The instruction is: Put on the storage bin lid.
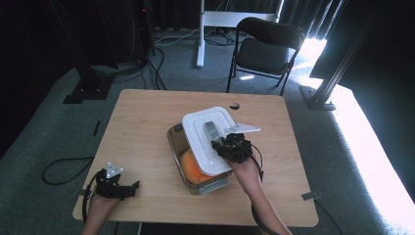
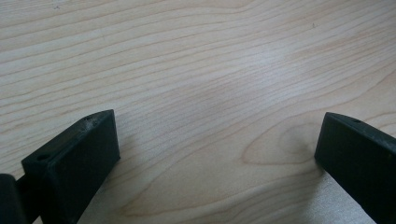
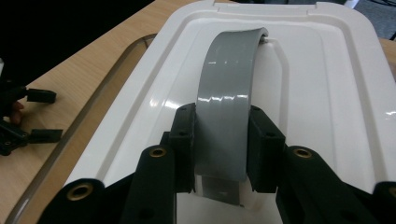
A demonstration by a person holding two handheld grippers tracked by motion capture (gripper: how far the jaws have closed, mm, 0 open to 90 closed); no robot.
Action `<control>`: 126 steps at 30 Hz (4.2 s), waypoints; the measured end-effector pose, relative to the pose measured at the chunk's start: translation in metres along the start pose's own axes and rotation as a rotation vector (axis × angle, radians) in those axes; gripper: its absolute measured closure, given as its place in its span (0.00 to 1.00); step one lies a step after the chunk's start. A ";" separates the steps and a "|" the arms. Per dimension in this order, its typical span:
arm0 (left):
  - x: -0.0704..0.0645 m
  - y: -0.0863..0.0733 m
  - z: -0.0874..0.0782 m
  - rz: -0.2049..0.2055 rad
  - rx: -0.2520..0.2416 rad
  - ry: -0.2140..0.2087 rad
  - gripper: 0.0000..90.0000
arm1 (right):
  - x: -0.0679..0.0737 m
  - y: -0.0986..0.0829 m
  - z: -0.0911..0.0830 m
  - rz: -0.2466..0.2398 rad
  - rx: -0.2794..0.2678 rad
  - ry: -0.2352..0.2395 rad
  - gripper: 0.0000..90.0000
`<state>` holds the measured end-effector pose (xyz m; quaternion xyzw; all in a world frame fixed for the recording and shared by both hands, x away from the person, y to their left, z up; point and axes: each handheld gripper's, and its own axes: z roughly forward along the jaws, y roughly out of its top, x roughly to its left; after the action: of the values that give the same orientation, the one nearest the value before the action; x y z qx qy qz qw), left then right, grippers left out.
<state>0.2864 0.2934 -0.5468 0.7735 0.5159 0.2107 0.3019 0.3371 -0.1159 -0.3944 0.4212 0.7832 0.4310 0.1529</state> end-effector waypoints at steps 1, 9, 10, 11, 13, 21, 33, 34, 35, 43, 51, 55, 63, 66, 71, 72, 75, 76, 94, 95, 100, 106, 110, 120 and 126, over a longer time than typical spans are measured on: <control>0.000 0.000 0.000 0.000 0.000 0.000 0.00 | 0.002 0.000 0.002 0.002 0.001 0.006 0.75; 0.000 0.000 0.000 -0.001 0.000 -0.001 0.00 | 0.016 0.000 0.012 -0.020 0.017 0.044 0.75; 0.000 0.000 0.000 -0.001 0.000 -0.001 0.00 | 0.017 0.000 0.013 -0.024 0.021 0.048 0.75; 0.000 0.000 0.000 -0.001 0.000 -0.001 0.00 | 0.018 0.000 0.014 -0.022 0.021 0.053 0.75; 0.000 0.000 0.000 -0.002 -0.001 -0.001 0.00 | 0.021 0.000 0.015 -0.028 0.020 0.057 0.75; 0.000 0.000 0.000 -0.002 0.002 -0.001 0.00 | 0.030 -0.005 0.022 -0.028 0.028 0.080 0.75; 0.000 0.000 0.000 -0.001 0.002 -0.002 0.00 | 0.039 -0.011 0.025 -0.020 0.036 0.075 0.75; 0.000 0.000 0.000 -0.001 0.002 -0.002 0.00 | 0.039 -0.012 0.025 -0.021 0.035 0.075 0.75; 0.000 0.000 0.000 -0.002 0.002 -0.001 0.00 | 0.039 -0.012 0.024 -0.020 0.036 0.075 0.75; 0.000 0.000 0.000 -0.001 0.003 -0.001 0.00 | 0.041 -0.014 0.023 -0.025 0.031 0.069 0.75; 0.000 0.000 0.000 -0.002 0.002 -0.001 0.00 | 0.041 -0.020 0.024 -0.013 0.037 0.093 0.76; 0.000 0.000 0.000 -0.001 0.002 -0.001 0.00 | 0.040 -0.020 0.025 -0.015 0.041 0.099 0.75; 0.000 0.000 0.000 -0.002 0.002 0.000 0.00 | 0.031 -0.015 0.014 -0.003 -0.003 0.143 0.54; 0.000 0.000 0.000 -0.005 0.002 0.001 0.00 | 0.028 -0.013 0.010 -0.005 -0.015 0.130 0.44; -0.001 0.002 0.000 -0.002 0.011 0.000 0.00 | 0.007 -0.014 0.001 0.022 -0.055 0.103 0.16; -0.001 0.002 0.000 -0.002 0.011 0.000 0.00 | 0.007 -0.014 0.001 0.022 -0.055 0.103 0.16; 0.000 0.005 -0.001 -0.023 0.003 0.004 0.00 | -0.010 -0.016 -0.006 0.037 -0.087 0.059 0.15; 0.000 0.006 -0.002 -0.040 -0.010 -0.002 0.00 | -0.015 -0.017 -0.007 0.044 -0.097 0.042 0.15; -0.025 0.027 0.012 -0.015 0.001 -0.018 0.00 | -0.093 -0.050 -0.002 0.177 -0.082 -0.109 0.14; -0.025 0.027 0.012 -0.015 0.001 -0.018 0.00 | -0.096 -0.053 0.001 0.186 -0.074 -0.107 0.14; -0.038 0.036 0.019 -0.002 -0.012 -0.026 0.00 | -0.108 -0.071 0.017 0.210 -0.047 -0.111 0.14; -0.046 0.048 0.028 -0.013 -0.021 -0.028 0.00 | -0.111 -0.085 0.034 0.204 -0.027 -0.090 0.14; -0.052 0.054 0.031 -0.008 -0.024 -0.030 0.00 | -0.110 -0.089 0.042 0.198 -0.007 -0.072 0.14; -0.070 0.074 0.038 0.024 -0.022 -0.041 0.00 | -0.101 -0.092 0.062 0.183 0.034 -0.011 0.14; -0.086 0.087 0.042 0.066 -0.027 -0.045 0.00 | -0.091 -0.098 0.071 0.155 0.059 0.043 0.15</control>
<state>0.3394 0.1788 -0.5193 0.7905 0.4803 0.2101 0.3167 0.3829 -0.1763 -0.5259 0.4756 0.7638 0.4270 0.0898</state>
